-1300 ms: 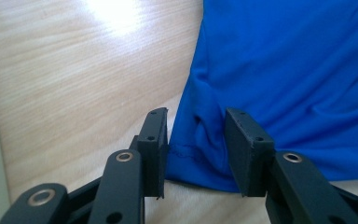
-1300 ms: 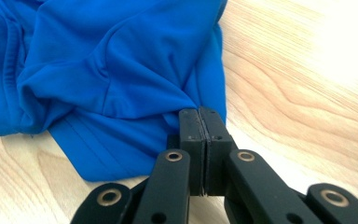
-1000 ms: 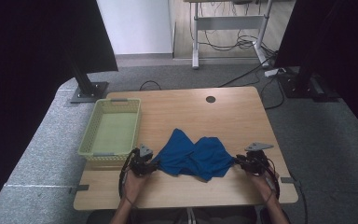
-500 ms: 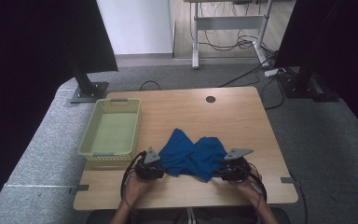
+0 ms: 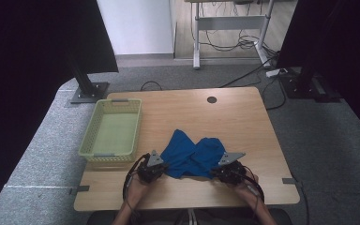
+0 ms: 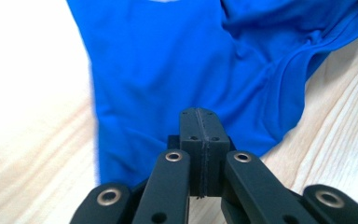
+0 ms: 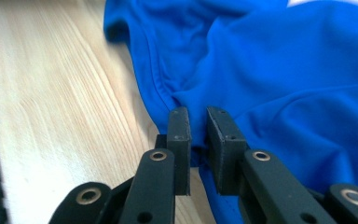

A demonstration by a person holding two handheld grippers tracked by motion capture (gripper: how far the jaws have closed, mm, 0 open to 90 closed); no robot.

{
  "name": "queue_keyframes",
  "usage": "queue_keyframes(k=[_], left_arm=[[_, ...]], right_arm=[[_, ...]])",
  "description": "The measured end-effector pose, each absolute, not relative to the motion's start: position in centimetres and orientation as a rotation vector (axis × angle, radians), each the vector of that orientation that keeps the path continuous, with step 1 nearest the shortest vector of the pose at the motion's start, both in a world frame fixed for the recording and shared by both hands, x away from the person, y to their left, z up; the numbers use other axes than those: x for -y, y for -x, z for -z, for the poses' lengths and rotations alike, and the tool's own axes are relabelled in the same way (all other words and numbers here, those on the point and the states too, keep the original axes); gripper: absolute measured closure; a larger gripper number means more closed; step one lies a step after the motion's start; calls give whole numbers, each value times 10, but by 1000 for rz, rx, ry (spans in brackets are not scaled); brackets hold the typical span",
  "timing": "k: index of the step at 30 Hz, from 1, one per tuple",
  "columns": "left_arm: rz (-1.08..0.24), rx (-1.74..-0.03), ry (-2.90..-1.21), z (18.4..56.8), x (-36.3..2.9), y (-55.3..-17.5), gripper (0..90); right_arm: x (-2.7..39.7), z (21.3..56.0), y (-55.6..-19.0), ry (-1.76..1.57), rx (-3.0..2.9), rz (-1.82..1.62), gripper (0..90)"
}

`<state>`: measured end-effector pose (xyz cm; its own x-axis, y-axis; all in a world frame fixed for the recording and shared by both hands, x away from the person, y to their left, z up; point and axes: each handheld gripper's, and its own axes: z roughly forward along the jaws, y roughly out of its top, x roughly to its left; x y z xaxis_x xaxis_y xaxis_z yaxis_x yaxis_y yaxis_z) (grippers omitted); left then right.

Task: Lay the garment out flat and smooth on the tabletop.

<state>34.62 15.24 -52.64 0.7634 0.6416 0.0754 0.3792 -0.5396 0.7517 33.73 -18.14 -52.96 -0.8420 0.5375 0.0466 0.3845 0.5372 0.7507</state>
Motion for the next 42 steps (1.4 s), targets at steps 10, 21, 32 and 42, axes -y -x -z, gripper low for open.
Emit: queue_keyframes(k=[10, 21, 32, 42], left_arm=[[-287, -663, -2234, 537, -133, -340, 638], [-249, -582, -2307, 543, -106, -339, 700], [-240, -642, -2183, 516, -122, -344, 846], [-393, -620, -2160, 495, -112, -367, 850]], right_arm=[[196, 523, -342, -845, -2552, -1252, 769], [195, 534, -341, -848, -2603, -1229, 788], [204, 521, -339, -877, -2565, -1337, 803], [208, 511, -351, -906, -2466, -1332, 816]])
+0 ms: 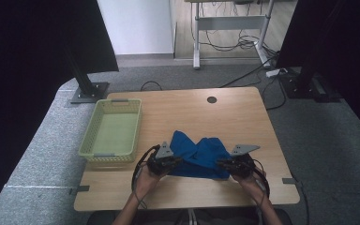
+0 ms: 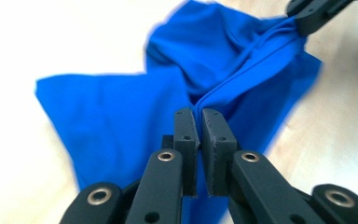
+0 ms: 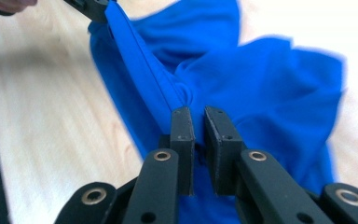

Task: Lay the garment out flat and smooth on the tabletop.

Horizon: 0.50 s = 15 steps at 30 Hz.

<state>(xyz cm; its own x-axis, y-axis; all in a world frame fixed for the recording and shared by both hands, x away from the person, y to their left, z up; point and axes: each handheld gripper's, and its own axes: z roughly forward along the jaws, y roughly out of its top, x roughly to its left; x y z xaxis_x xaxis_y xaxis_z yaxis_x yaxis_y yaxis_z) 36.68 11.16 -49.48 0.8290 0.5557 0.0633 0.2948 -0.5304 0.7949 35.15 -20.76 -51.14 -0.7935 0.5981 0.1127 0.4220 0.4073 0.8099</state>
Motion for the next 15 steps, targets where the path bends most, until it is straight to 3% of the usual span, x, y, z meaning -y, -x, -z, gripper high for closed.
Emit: queue_keyframes(k=[8, 15], left_arm=[[-491, -668, -2195, 506, -96, -409, 847], [-460, -716, -2262, 544, -91, -427, 844]], right_arm=[[205, 506, -385, -966, -2387, -1290, 816], [194, 538, -411, -1020, -2448, -1120, 814]])
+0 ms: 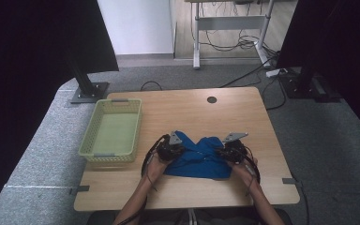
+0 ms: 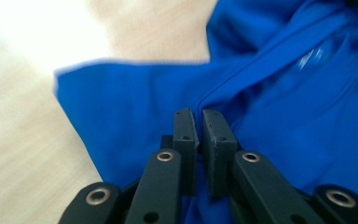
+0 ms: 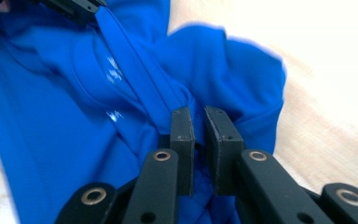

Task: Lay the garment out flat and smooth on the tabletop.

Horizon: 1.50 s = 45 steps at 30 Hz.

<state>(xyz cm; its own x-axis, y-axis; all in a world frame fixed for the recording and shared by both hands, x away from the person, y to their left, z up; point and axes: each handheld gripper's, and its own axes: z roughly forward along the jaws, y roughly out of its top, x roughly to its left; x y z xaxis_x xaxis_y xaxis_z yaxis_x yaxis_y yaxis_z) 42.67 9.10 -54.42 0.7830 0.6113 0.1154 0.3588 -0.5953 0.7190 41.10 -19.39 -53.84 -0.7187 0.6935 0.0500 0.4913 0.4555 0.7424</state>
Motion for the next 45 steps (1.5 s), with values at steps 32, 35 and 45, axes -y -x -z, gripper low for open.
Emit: queue_keyframes(k=[32, 35, 45], left_arm=[[-364, -637, -2194, 525, -112, -326, 849], [-414, -633, -2160, 503, -112, -339, 849], [-519, -687, -2112, 451, -102, -409, 849]], right_arm=[[197, 533, -324, -977, -2534, -1199, 813], [197, 517, -329, -961, -2484, -1239, 813], [196, 470, -385, -959, -2337, -1304, 812]])
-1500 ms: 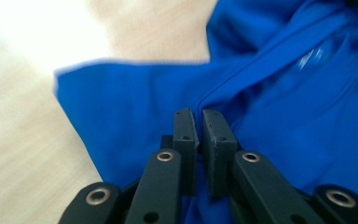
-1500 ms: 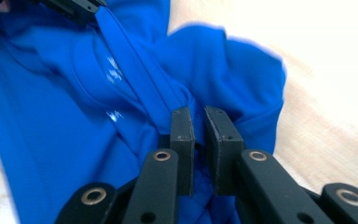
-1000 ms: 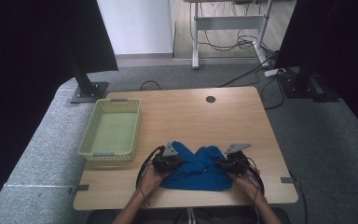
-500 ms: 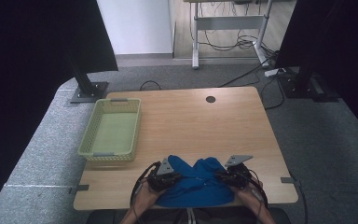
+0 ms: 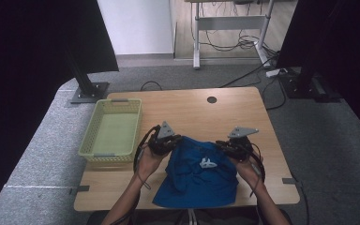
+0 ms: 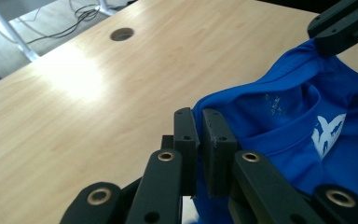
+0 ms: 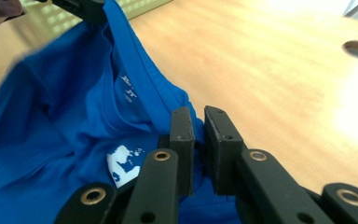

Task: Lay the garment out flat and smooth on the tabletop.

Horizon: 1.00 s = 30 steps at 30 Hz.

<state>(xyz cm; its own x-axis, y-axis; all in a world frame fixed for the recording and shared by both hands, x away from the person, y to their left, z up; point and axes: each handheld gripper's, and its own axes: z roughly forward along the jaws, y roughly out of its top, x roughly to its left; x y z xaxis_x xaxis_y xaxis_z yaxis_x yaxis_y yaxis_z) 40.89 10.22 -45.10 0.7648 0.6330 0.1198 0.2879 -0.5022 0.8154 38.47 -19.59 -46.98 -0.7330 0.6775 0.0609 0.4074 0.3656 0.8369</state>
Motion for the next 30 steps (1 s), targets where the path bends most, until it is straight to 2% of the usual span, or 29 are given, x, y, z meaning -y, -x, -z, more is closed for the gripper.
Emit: queue_keyframes(k=[9, 15, 17, 19, 22, 24, 30], left_arm=[[-545, -818, -2165, 477, -93, -464, 847], [-552, -885, -2214, 503, -86, -483, 836], [-565, -902, -2216, 509, -86, -485, 781], [-581, -908, -2200, 507, -87, -483, 661], [-585, -883, -2171, 499, -88, -474, 553], [-557, -855, -2169, 498, -87, -466, 514], [-521, -808, -2240, 520, -80, -444, 467]], right_arm=[[195, 482, -437, -1027, -2322, -1277, 812], [193, 501, -461, -1063, -2338, -1254, 809], [193, 510, -466, -1086, -2344, -1251, 744], [194, 515, -468, -1105, -2345, -1238, 637], [200, 516, -463, -1101, -2322, -1239, 516], [205, 515, -459, -1121, -2292, -1253, 455], [220, 523, -442, -1170, -2275, -1247, 373]])
